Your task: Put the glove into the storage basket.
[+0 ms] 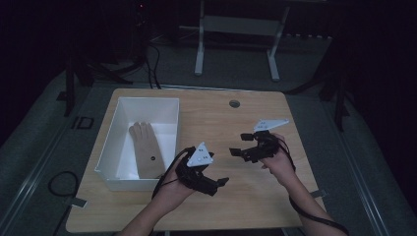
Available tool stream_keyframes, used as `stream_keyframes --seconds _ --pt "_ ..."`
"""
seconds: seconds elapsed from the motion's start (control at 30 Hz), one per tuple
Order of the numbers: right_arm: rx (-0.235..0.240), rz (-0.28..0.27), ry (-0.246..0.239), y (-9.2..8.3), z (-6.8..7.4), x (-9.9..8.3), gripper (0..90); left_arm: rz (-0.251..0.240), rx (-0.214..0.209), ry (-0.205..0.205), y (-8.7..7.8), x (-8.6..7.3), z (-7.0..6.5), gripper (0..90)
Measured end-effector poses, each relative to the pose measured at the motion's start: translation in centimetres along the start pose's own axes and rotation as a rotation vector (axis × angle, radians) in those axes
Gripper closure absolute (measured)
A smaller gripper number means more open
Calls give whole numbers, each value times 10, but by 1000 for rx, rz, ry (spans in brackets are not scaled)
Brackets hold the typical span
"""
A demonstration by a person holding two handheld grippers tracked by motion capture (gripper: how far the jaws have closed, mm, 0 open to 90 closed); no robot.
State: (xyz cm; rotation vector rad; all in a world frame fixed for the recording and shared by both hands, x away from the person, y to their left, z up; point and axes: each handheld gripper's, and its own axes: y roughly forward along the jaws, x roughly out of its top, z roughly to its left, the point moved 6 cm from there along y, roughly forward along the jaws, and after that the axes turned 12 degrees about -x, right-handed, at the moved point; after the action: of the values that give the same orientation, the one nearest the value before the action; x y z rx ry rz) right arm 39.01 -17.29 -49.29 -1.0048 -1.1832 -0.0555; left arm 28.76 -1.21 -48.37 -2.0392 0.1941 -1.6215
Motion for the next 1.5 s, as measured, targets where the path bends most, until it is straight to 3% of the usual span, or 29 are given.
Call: stream_keyframes --seconds 0.3,0.67,0.7,0.87,1.5 --pt "-2 17 12 0 -5 -31 169 14 -29 5 13 -12 -3 126" --pt "1 6 16 -4 -10 -52 169 33 -67 15 33 -24 -6 126" --pt "2 3 12 -4 -10 -54 169 27 -84 12 35 -26 -6 126" --pt "5 -4 9 -10 -15 -69 170 29 -120 0 48 -35 -8 126" --pt "-23 12 -7 -28 -28 -112 162 72 -181 7 86 -54 -17 126"
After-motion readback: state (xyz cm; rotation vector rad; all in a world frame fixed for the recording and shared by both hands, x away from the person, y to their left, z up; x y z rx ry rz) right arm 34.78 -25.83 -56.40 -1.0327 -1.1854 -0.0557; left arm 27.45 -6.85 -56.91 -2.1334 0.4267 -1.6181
